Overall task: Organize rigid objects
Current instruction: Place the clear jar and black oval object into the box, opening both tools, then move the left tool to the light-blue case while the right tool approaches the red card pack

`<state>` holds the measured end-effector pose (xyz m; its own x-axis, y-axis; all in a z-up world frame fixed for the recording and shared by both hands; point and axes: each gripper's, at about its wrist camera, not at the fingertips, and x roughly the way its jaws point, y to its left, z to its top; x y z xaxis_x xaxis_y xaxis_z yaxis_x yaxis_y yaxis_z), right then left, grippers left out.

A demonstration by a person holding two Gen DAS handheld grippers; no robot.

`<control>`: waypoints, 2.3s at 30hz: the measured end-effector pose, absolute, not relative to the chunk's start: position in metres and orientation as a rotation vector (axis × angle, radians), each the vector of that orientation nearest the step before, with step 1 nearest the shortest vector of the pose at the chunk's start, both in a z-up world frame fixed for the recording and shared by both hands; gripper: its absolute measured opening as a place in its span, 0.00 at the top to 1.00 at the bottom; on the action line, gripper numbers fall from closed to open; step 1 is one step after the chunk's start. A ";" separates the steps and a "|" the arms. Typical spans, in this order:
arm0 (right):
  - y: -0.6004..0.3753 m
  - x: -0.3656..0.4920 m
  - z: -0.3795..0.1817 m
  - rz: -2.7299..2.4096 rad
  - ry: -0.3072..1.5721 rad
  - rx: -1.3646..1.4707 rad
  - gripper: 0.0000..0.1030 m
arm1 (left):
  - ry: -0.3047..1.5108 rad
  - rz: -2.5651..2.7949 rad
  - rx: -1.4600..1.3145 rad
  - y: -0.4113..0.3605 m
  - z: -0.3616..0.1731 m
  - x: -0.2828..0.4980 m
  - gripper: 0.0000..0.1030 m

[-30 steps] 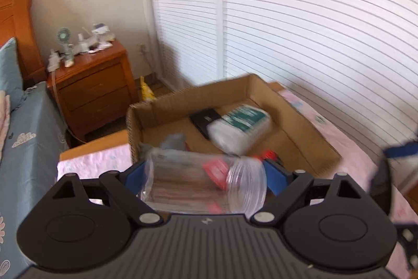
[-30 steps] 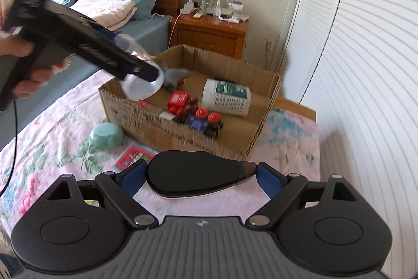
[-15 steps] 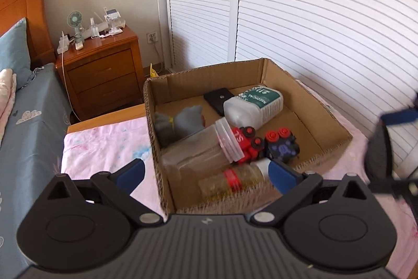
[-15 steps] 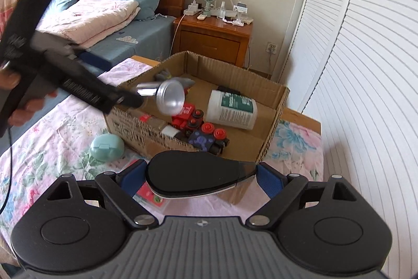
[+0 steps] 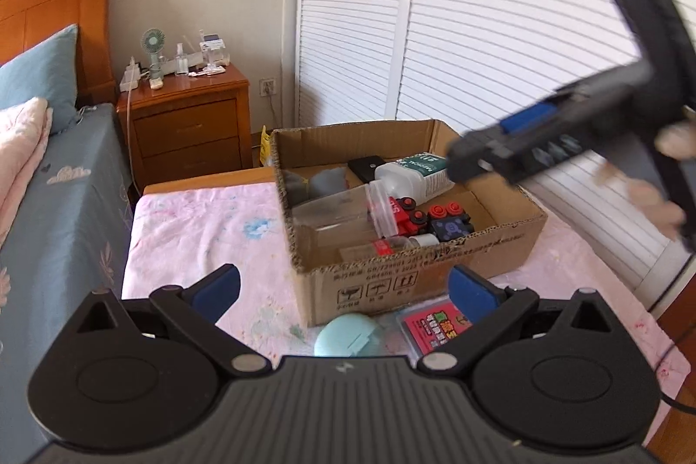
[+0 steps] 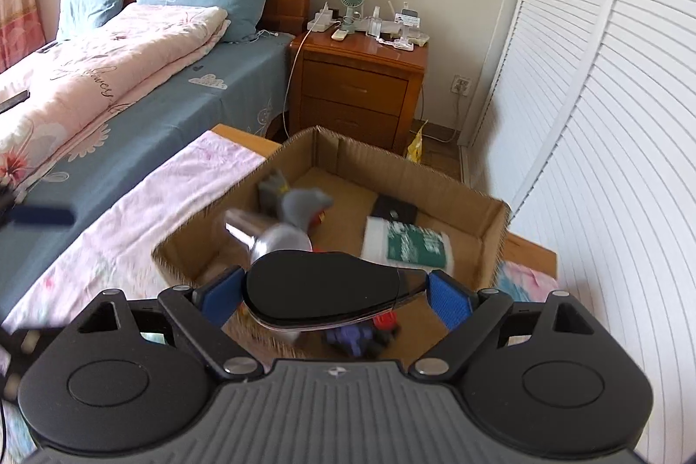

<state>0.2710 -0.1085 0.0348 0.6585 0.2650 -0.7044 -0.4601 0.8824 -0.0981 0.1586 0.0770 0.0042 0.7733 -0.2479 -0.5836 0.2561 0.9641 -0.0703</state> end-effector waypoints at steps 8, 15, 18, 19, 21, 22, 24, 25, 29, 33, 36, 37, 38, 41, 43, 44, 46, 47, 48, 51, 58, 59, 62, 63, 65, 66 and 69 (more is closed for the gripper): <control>-0.066 0.332 0.026 0.412 0.796 -0.313 0.10 | 0.618 -0.167 0.035 0.099 -0.009 0.146 0.01; -0.036 0.387 0.010 0.378 0.855 -0.299 0.10 | 0.656 -0.132 0.009 0.112 -0.027 0.146 0.01; -0.029 0.406 0.005 0.365 0.882 -0.285 0.10 | 0.659 -0.124 0.002 0.116 -0.030 0.144 0.01; -0.028 0.411 0.003 0.367 0.898 -0.282 0.10 | 0.660 -0.120 -0.001 0.117 -0.031 0.144 0.01; -0.026 0.415 0.002 0.353 0.902 -0.280 0.06 | 0.664 -0.108 -0.003 0.119 -0.032 0.144 0.01; -0.026 0.413 0.002 0.351 0.895 -0.282 0.01 | 0.666 -0.104 -0.004 0.120 -0.033 0.144 0.01; -0.028 0.408 0.005 0.352 0.878 -0.286 0.00 | 0.667 -0.098 -0.003 0.122 -0.034 0.144 0.01; -0.030 0.404 0.006 0.351 0.878 -0.288 0.00 | 0.670 -0.094 -0.002 0.122 -0.034 0.144 0.01; -0.039 0.389 0.013 0.352 0.871 -0.282 0.00 | 0.672 -0.088 -0.003 0.121 -0.033 0.143 0.01; -0.049 0.369 0.018 0.353 0.860 -0.274 0.00 | 0.673 -0.088 -0.011 0.117 -0.030 0.140 0.01; -0.056 0.353 0.020 0.359 0.850 -0.264 0.00 | 0.683 -0.083 -0.018 0.114 -0.030 0.138 0.01; -0.059 0.347 0.020 0.356 0.842 -0.262 0.00 | 0.688 -0.080 -0.019 0.113 -0.030 0.137 0.01; -0.060 0.341 0.021 0.351 0.834 -0.260 0.00 | 0.695 -0.074 -0.019 0.112 -0.030 0.137 0.01; -0.067 0.317 0.024 0.350 0.797 -0.246 0.00 | 0.732 -0.049 -0.020 0.110 -0.032 0.138 0.01; -0.071 0.298 0.026 0.356 0.780 -0.244 0.00 | 0.744 -0.040 -0.022 0.110 -0.032 0.137 0.01; -0.074 0.288 0.026 0.359 0.766 -0.238 0.00 | 0.745 -0.038 -0.022 0.110 -0.032 0.136 0.01; -0.080 0.268 0.027 0.363 0.746 -0.224 0.00 | 0.745 -0.036 -0.017 0.109 -0.032 0.133 0.01; -0.083 0.258 0.027 0.366 0.739 -0.212 0.00 | 0.744 -0.034 -0.013 0.108 -0.032 0.132 0.01; -0.086 0.249 0.027 0.366 0.734 -0.202 0.00 | 0.743 -0.033 -0.008 0.107 -0.031 0.131 0.01; -0.096 0.223 0.023 0.356 0.718 -0.171 0.00 | 0.738 -0.030 0.004 0.104 -0.030 0.128 0.01; -0.107 0.179 -0.015 0.296 0.744 -0.123 0.00 | 0.717 -0.025 0.011 0.100 -0.031 0.123 0.01; -0.106 0.176 -0.024 0.286 0.756 -0.126 0.00 | 0.719 -0.023 0.013 0.099 -0.032 0.123 0.01; -0.101 0.179 -0.052 0.233 0.807 -0.155 0.00 | 0.727 -0.025 0.014 0.098 -0.034 0.122 0.01; -0.099 0.181 -0.060 0.224 0.823 -0.162 0.00 | 0.727 -0.027 0.014 0.098 -0.034 0.121 0.01; -0.095 0.184 -0.073 0.223 0.850 -0.163 0.00 | 0.724 -0.032 0.018 0.098 -0.034 0.120 0.01; -0.093 0.186 -0.077 0.230 0.855 -0.156 0.00 | 0.722 -0.031 0.021 0.099 -0.034 0.119 0.01; -0.085 0.195 -0.089 0.233 0.881 -0.125 0.00 | 0.722 -0.024 0.028 0.099 -0.035 0.120 0.01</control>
